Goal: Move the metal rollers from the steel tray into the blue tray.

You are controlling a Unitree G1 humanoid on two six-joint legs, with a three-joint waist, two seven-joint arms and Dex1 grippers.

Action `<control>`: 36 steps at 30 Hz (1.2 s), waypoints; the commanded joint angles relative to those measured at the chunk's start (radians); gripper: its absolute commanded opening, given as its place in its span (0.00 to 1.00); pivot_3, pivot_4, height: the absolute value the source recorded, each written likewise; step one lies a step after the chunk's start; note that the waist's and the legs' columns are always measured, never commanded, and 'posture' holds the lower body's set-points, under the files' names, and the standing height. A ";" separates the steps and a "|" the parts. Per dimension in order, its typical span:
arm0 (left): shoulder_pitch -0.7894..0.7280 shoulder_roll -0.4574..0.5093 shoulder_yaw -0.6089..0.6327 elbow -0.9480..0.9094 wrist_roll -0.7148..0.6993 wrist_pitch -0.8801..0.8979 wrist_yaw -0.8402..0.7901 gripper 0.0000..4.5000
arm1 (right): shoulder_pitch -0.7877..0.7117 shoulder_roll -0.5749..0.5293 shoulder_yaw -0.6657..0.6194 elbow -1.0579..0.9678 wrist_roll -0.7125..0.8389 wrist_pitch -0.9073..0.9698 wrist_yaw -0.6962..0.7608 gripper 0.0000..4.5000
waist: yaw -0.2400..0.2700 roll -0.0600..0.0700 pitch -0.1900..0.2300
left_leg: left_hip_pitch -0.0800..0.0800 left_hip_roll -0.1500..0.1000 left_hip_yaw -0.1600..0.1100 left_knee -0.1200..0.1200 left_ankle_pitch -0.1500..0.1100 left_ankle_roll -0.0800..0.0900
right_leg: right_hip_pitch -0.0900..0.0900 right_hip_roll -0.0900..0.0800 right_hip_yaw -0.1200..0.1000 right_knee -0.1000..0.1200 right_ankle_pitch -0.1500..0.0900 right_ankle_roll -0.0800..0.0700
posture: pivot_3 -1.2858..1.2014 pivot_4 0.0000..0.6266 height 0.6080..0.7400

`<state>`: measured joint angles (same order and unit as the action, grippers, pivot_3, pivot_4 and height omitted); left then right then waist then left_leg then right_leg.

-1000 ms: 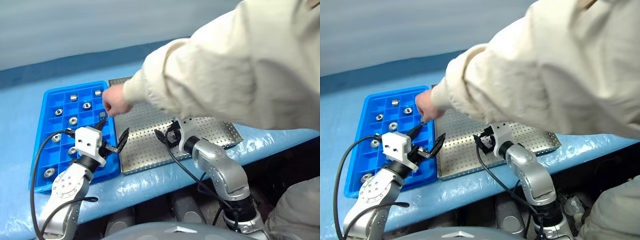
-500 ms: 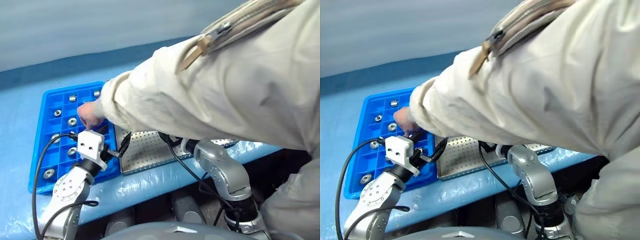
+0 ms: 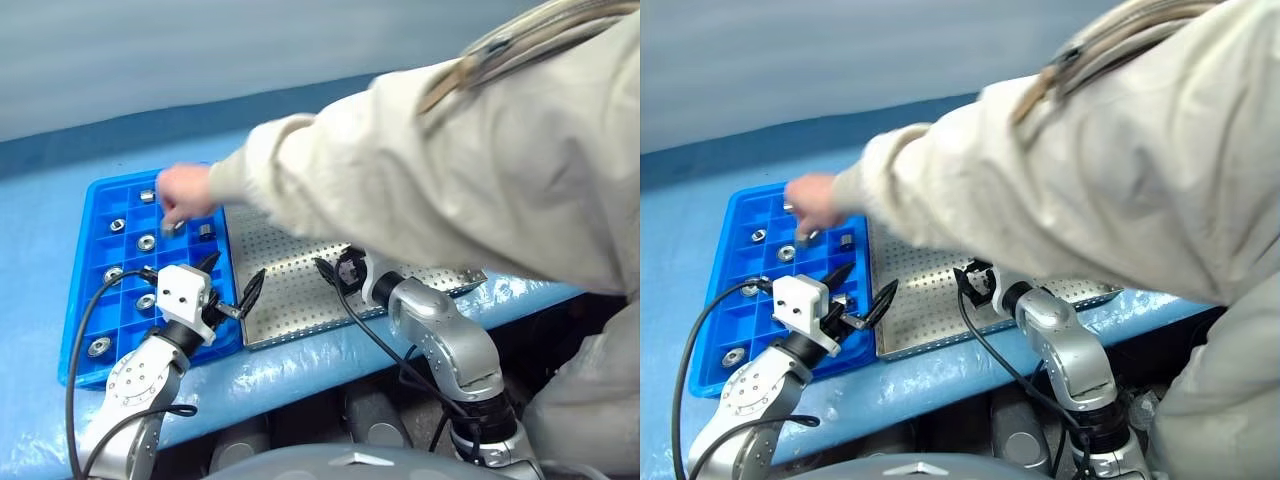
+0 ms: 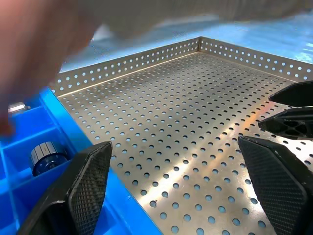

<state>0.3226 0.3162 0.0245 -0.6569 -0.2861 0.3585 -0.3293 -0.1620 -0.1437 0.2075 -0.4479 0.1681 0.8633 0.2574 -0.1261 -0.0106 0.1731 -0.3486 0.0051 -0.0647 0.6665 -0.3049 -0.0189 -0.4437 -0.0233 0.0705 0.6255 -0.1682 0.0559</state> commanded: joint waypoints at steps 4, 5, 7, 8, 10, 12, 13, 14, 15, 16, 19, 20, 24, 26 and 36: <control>0.001 -0.004 0.002 -0.001 -0.002 -0.033 -0.011 1.00 | -0.014 0.000 0.002 -0.017 0.010 0.003 0.002 0.99 | 0.004 0.000 0.000 | 0.000 0.000 0.000 0.000 0.000 0.000 | 0.000 0.000 0.000 0.000 0.000 0.000 | 0.48 0.24 1.00; 0.001 -0.004 0.001 0.000 -0.002 -0.034 -0.011 1.00 | -0.014 0.000 0.002 -0.017 0.010 0.003 0.002 0.99 | 0.004 0.000 0.000 | 0.000 0.000 0.000 0.000 0.000 0.000 | 0.000 0.000 0.000 0.000 0.000 0.000 | 0.48 0.24 1.00; 0.000 -0.003 0.001 0.003 -0.002 -0.035 -0.013 1.00 | -0.015 -0.001 0.002 -0.016 0.010 0.003 0.002 0.99 | 0.004 0.000 0.000 | 0.000 0.000 0.000 0.000 0.000 0.000 | 0.000 0.000 0.000 0.000 0.000 0.000 | 0.48 0.24 1.00; 0.001 -0.002 0.000 0.003 -0.003 -0.035 -0.014 1.00 | -0.015 -0.002 0.002 -0.017 0.009 0.004 0.002 0.99 | 0.004 0.000 0.000 | 0.000 0.000 0.000 0.000 0.000 0.000 | 0.000 0.000 0.000 0.000 0.000 0.000 | 0.48 0.24 1.00; 0.001 -0.002 -0.001 0.004 -0.004 -0.036 -0.016 1.00 | -0.015 -0.001 0.002 -0.018 0.009 0.004 0.001 0.99 | 0.004 0.000 0.000 | 0.000 0.000 0.000 0.000 0.000 0.000 | 0.000 0.000 0.000 0.000 0.000 0.000 | 0.48 0.24 1.00; 0.001 -0.003 -0.002 0.005 -0.003 -0.036 -0.017 1.00 | -0.016 0.000 0.002 -0.018 0.008 0.006 -0.001 0.99 | 0.004 0.000 0.000 | 0.000 0.000 0.000 0.000 0.000 0.000 | 0.000 0.000 0.000 0.000 0.000 0.000 | 0.48 0.24 1.00; 0.003 -0.004 -0.005 0.003 -0.003 -0.036 -0.017 1.00 | -0.017 0.003 0.001 -0.018 0.009 0.007 -0.004 0.99 | 0.004 0.000 0.000 | 0.000 0.000 0.000 0.000 0.000 0.000 | 0.000 0.000 0.000 0.000 0.000 0.000 | 0.48 0.24 1.00; 0.004 -0.004 -0.006 0.001 -0.002 -0.036 -0.017 1.00 | -0.018 0.006 0.000 -0.019 0.009 0.009 -0.006 0.99 | 0.004 0.000 0.000 | 0.000 0.000 0.000 0.000 0.000 0.000 | 0.000 0.000 0.000 0.000 0.000 0.000 | 0.48 0.24 1.00; 0.007 -0.005 -0.007 -0.002 -0.002 -0.035 -0.016 1.00 | -0.020 0.009 -0.001 -0.018 0.008 0.010 -0.010 0.99 | 0.004 0.000 0.000 | 0.000 0.000 0.000 0.000 0.000 0.000 | 0.000 0.000 0.000 0.000 0.000 0.000 | 0.48 0.24 1.00; 0.009 -0.006 -0.009 -0.005 -0.001 -0.034 -0.015 1.00 | -0.022 0.014 -0.001 -0.018 0.003 0.010 -0.019 0.99 | 0.004 0.000 0.000 | 0.000 0.000 0.000 0.000 0.000 0.000 | 0.000 0.000 0.000 0.000 0.000 0.000 | 0.48 0.24 1.00; 0.011 -0.007 -0.010 -0.009 -0.002 -0.031 -0.013 1.00 | -0.038 0.046 -0.005 0.005 -0.034 -0.017 -0.078 0.99 | 0.002 0.000 0.000 | 0.000 0.000 0.000 0.000 0.000 0.000 | 0.000 0.000 0.000 0.000 0.000 0.000 | 0.48 0.24 1.00; 0.010 -0.007 -0.011 -0.009 -0.002 -0.030 -0.012 1.00 | -0.046 0.062 -0.006 0.022 -0.054 -0.045 -0.107 0.99 | 0.002 0.000 0.000 | 0.000 0.000 0.000 0.000 0.000 0.000 | 0.000 0.000 0.000 0.000 0.000 0.000 | 0.48 0.24 1.00; 0.006 -0.010 -0.018 -0.008 0.000 -0.030 -0.009 1.00 | -0.086 0.114 -0.007 0.096 -0.091 -0.100 -0.166 0.99 | 0.001 -0.001 0.000 | 0.001 0.000 0.000 0.000 0.000 0.000 | 0.000 0.000 0.000 0.001 0.000 0.000 | 0.48 0.24 1.00; 0.000 -0.012 -0.025 -0.007 0.002 -0.032 -0.008 1.00 | -0.120 0.144 -0.008 0.161 -0.110 -0.135 -0.194 0.99 | -0.001 -0.001 0.000 | 0.001 0.001 0.000 0.000 0.000 0.000 | 0.000 0.001 0.000 0.001 0.000 0.000 | 0.48 0.24 1.00; -0.004 -0.015 -0.030 -0.006 0.007 -0.038 -0.003 1.00 | -0.306 0.256 -0.075 0.475 -0.170 -0.291 -0.338 0.99 | -0.001 -0.001 0.000 | 0.001 0.001 0.000 -0.001 0.000 0.000 | 0.000 0.001 0.000 0.001 0.001 0.000 | 0.49 0.24 1.00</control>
<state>0.3216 0.3018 -0.0082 -0.6438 -0.2852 0.3397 -0.3321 -0.4411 0.0974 0.1493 0.0122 0.0083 0.6116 -0.0543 -0.1270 -0.0117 0.1726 -0.3480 0.0060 -0.0654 0.6657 -0.3052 -0.0185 -0.4437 -0.0223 0.0701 0.6261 -0.1674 0.0565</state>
